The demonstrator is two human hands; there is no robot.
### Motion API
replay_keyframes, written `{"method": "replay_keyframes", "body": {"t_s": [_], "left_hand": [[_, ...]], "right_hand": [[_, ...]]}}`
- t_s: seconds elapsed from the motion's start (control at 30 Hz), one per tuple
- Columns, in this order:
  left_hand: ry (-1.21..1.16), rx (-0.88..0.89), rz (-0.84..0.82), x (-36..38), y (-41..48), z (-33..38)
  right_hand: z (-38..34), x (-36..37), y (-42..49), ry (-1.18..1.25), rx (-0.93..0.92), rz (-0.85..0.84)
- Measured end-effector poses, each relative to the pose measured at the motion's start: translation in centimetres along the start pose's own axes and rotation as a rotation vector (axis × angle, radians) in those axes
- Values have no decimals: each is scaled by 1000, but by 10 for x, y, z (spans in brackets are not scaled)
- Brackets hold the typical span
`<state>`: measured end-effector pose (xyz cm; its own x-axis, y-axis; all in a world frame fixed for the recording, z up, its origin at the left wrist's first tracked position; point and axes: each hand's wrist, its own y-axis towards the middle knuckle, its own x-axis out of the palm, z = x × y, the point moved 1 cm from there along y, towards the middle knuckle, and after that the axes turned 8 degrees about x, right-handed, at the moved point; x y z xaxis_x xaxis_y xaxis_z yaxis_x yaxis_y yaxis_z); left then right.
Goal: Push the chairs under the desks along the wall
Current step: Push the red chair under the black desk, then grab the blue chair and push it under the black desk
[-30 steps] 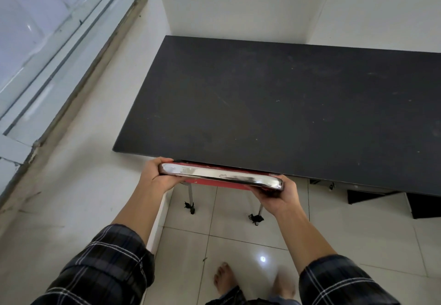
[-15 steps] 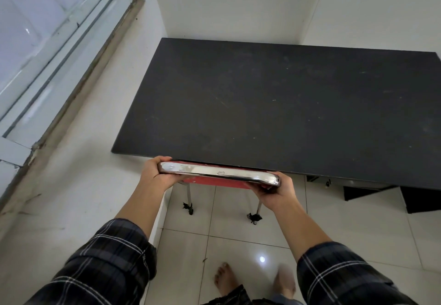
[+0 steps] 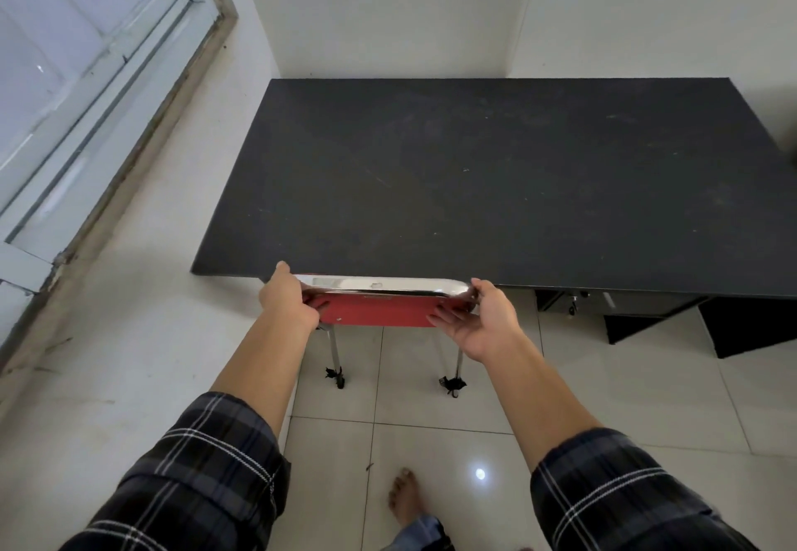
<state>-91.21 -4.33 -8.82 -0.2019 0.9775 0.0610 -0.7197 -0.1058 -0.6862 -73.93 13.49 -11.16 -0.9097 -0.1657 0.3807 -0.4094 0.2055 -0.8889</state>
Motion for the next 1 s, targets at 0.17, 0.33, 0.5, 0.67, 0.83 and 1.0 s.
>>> {"method": "replay_keyframes", "body": {"t_s": [0.17,0.33,0.5,0.67,0.83,1.0], "left_hand": [[84,88,-51,10,-27,-12],[184,169,-118,30,-75,-42],[442,269,-304,55,-158,-98],[857,493,-577,85,-241,-177],[1295,692,-862,119,-341,-278],[1666,945,-1125,151,-439,-378]], "right_hand": [[-4,-10,-23,-69,-13,-110],[-10,-38,-61,-279,-77,-142],[-24,-117,-106,-811,-345,82],[-40,-230,-141,-1236,-505,374],[-57,-359,-185,-1337,-505,678],[-71,-494,-235,-1239,-446,939]]}}
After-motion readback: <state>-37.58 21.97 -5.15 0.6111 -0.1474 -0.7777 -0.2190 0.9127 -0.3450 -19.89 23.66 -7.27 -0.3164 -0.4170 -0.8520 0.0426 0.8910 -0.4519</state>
